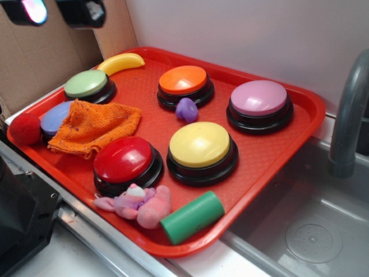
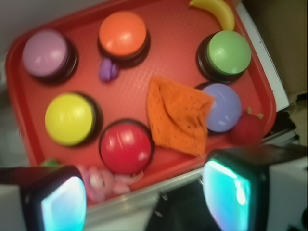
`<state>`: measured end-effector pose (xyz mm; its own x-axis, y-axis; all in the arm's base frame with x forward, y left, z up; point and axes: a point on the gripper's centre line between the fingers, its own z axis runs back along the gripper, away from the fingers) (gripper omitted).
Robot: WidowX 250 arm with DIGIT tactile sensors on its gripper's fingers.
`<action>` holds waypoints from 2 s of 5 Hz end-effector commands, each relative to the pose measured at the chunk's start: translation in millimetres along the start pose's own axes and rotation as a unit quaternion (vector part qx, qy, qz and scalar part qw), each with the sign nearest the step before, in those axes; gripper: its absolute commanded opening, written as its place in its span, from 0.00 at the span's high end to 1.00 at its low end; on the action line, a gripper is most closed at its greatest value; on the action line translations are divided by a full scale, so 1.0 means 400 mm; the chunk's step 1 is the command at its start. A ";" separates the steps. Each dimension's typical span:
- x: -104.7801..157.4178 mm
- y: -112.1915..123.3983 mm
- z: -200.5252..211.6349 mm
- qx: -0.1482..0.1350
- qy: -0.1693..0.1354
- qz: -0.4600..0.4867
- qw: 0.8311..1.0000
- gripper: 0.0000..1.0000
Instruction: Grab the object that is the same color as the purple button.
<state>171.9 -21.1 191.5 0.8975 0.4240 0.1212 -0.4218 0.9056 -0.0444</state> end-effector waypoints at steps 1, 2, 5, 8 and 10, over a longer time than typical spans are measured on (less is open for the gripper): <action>0.108 -0.026 -0.104 -0.027 -0.058 0.130 0.989 0.00; 0.151 -0.029 -0.178 -0.029 -0.065 0.168 0.983 0.00; 0.197 -0.077 -0.333 -0.031 -0.057 0.175 0.982 0.00; 0.203 -0.119 -0.417 -0.016 -0.054 0.164 0.985 0.00; 0.188 -0.117 -0.428 -0.017 -0.062 0.176 0.982 0.00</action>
<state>275.8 -32.9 18.4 0.6780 0.7119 0.1832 -0.7084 0.6993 -0.0956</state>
